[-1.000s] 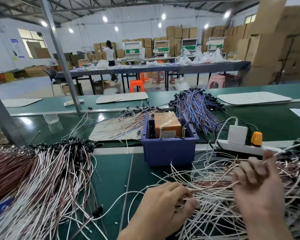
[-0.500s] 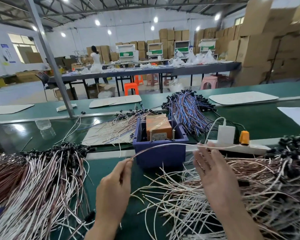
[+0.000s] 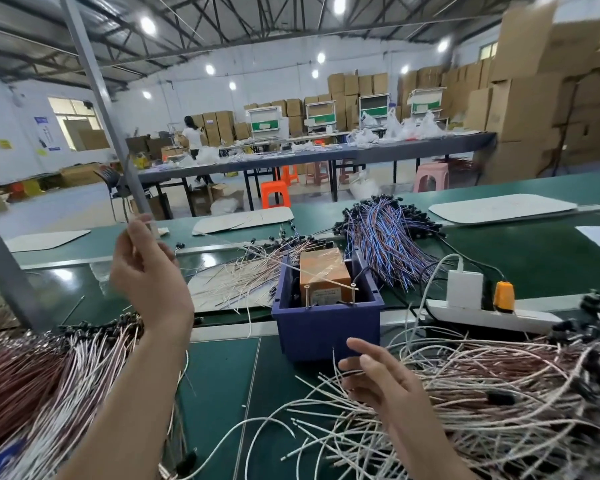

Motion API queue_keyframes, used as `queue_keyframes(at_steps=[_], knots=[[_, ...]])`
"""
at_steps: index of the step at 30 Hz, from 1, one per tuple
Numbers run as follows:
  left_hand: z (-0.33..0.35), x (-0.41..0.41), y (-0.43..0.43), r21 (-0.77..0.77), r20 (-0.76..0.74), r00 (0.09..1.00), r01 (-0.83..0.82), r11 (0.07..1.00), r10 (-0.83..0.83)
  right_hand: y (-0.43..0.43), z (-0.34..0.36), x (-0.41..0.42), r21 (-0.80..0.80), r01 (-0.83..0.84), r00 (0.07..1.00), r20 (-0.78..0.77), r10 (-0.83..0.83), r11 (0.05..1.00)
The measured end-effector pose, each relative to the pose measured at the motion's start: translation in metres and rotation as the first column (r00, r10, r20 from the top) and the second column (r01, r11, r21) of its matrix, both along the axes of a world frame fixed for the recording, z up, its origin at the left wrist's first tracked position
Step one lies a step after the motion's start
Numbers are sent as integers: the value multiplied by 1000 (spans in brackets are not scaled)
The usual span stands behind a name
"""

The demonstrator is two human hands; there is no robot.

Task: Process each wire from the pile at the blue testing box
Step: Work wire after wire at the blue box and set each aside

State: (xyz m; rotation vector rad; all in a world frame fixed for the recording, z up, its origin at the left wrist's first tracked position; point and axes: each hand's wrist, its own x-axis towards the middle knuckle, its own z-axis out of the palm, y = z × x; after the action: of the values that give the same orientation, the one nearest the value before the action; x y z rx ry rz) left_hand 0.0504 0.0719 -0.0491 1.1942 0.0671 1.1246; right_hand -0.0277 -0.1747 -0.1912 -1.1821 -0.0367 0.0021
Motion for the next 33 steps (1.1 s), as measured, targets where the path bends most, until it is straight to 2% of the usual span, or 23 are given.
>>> queue_keyframes(at_steps=[2,3,4,5,6,7,8,9,10,11,12,13,14,15,17,19,21,24,28,30,33], knots=[[12,14,4,178,22,1000,-4,984,0,-1,0,2,17,-3,1000,-19,3,1000],[16,20,7,327,-13,999,33,945,-31,-1,-1,3,18,-2,1000,-27,3,1000],[20,27,12,525,-107,993,91,847,-40,-1,-2,5,15,-3,999,-32,3,1000],[23,31,16,722,-250,968,180,668,9,-1,-4,5,13,-3,999,-35,4,1000],[26,33,18,827,-404,911,323,460,86,-1,-5,6,15,-1,999,-34,1,1000],[29,34,20,821,-541,828,482,306,146,-1,-6,7,15,3,999,-33,-3,1000],[34,34,22,740,-662,739,617,269,126,-2,-6,8,12,5,999,-33,-5,1000],[41,34,23,617,-751,660,708,345,-13,-2,-6,9,9,1,999,-35,-1,1000],[49,34,26,464,-754,615,748,475,-231,-2,-7,10,9,-5,999,-39,5,1000],[58,36,29,306,-655,620,741,598,-433,-2,-7,11,11,-9,999,-40,9,1000],[67,38,32,162,-499,663,704,692,-558,-2,-7,12,11,-8,999,-40,9,1000],[74,40,34,43,-355,715,657,753,-603,-2,-8,12,10,-5,999,-40,5,1000],[78,43,34,-51,-252,762,605,794,-597,-1,-8,12,9,-2,999,-39,2,1000],[78,47,34,-112,-213,806,541,834,-552,-1,-8,11,12,-2,999,-38,2,1000],[72,57,29,-118,-281,880,364,924,-383,0,-9,10,19,-2,999,-39,2,1000],[63,69,22,-51,-400,892,207,977,-210,0,-9,11,28,-1,999,-37,2,1000],[56,84,15,-66,-445,867,216,974,-222,1,-10,12,39,3,999,-37,-1,999],[50,108,2,-296,-386,793,378,877,-472,0,-10,13,45,-4,999,-39,6,999],[33,141,-22,-471,-423,549,546,693,-721,1,-10,14,58,4,999,-45,-1,998],[19,149,-31,-484,-505,470,540,688,-724,0,-11,14,62,12,999,-48,-9,998],[-7,150,-33,-393,-636,384,585,709,-669,-3,-12,14,45,-3,999,-35,5,999]])
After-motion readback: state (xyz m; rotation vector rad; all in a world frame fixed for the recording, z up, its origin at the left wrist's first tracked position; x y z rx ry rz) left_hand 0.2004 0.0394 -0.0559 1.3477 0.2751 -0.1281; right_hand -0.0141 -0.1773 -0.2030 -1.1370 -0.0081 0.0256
